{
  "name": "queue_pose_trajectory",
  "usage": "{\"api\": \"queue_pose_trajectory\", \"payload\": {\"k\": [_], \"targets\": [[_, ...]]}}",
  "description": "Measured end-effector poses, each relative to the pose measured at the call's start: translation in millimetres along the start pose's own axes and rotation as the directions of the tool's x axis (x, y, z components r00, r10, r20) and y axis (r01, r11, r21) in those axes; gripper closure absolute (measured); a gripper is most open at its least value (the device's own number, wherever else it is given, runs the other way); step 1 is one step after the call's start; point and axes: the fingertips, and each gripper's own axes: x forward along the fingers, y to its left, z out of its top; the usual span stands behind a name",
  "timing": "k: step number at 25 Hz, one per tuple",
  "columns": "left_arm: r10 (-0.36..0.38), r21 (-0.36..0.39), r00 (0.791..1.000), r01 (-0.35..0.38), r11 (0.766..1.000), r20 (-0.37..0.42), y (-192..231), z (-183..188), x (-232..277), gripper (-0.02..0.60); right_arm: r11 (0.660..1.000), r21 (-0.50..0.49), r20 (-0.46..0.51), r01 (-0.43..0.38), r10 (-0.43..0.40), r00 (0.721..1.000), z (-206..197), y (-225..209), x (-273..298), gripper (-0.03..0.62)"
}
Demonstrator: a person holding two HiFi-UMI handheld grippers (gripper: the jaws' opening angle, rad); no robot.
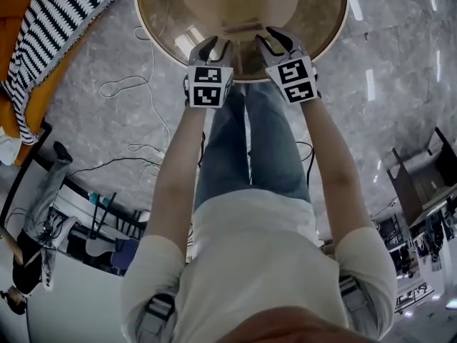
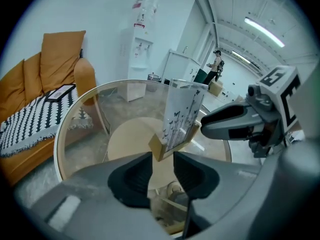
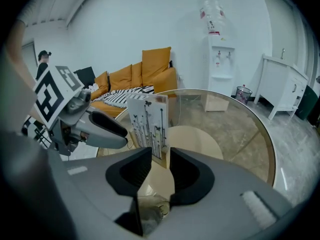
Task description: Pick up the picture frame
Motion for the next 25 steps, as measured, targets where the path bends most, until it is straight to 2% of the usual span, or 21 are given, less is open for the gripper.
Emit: {"api": "queue_pose_trajectory", "payload": {"k": [3, 6, 10, 17, 25], "targets": [[-0.014, 0.027, 1.0, 0.014, 1.0, 0.003, 1, -2, 10, 0.422, 1.0, -0.01, -0.016, -0.002, 0.002, 1.0, -7, -2, 12, 0.456], [-0.022, 0.056, 1.0, 0.023, 0.998, -0.003, 2, -2, 20, 0.403, 1.0, -0.025, -0.027, -0.001, 0.0, 1.0, -14, -5, 23, 0.448], [-0.016, 0.076, 1.0, 0.016, 0.997, -0.001, 6, 0, 29, 0.403, 0.997, -0.075, -0.025, 0.01, -0.012, 1.0, -15, -9, 33, 0.442], [-0.036, 0.096, 0.999, 0.035, 0.995, 0.007, 5, 4, 34, 0.408, 0.986, -0.164, -0.04, -0.017, 0.011, 0.999, -14, -5, 43, 0.439], [-0.023, 0.081, 1.0, 0.021, 0.996, 0.015, 5, 7, 24, 0.43, 0.993, -0.121, -0.03, 0.008, -0.012, 0.999, -10, 1, 36, 0.448]]}}
